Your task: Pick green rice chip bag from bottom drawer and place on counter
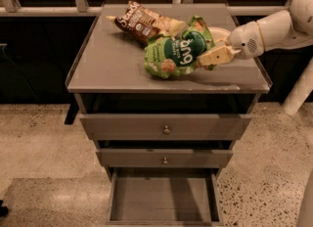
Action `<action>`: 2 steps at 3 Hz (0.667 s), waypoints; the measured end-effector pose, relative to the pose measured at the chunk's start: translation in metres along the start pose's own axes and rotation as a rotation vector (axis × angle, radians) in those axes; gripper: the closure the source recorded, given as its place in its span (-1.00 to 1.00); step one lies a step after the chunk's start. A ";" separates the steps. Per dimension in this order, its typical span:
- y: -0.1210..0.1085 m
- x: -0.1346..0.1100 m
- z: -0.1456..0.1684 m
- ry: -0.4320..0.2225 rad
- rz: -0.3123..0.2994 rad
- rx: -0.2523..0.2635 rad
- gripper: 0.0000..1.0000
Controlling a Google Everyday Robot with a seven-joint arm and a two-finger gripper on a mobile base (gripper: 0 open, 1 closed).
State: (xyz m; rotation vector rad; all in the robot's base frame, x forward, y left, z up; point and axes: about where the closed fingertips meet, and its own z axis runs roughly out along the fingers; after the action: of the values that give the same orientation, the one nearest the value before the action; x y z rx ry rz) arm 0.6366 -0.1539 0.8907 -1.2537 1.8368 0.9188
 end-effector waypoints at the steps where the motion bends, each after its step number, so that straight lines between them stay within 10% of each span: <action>1: 0.000 0.000 0.000 0.000 0.000 0.000 -0.23; 2: 0.000 0.000 0.000 0.000 0.000 0.000 -0.69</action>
Offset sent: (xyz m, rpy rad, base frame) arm 0.0000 0.0000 0.0000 0.0000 0.0000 0.0000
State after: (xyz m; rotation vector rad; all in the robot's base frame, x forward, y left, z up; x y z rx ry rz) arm 0.6367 -0.1539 0.8907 -1.2537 1.8368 0.9189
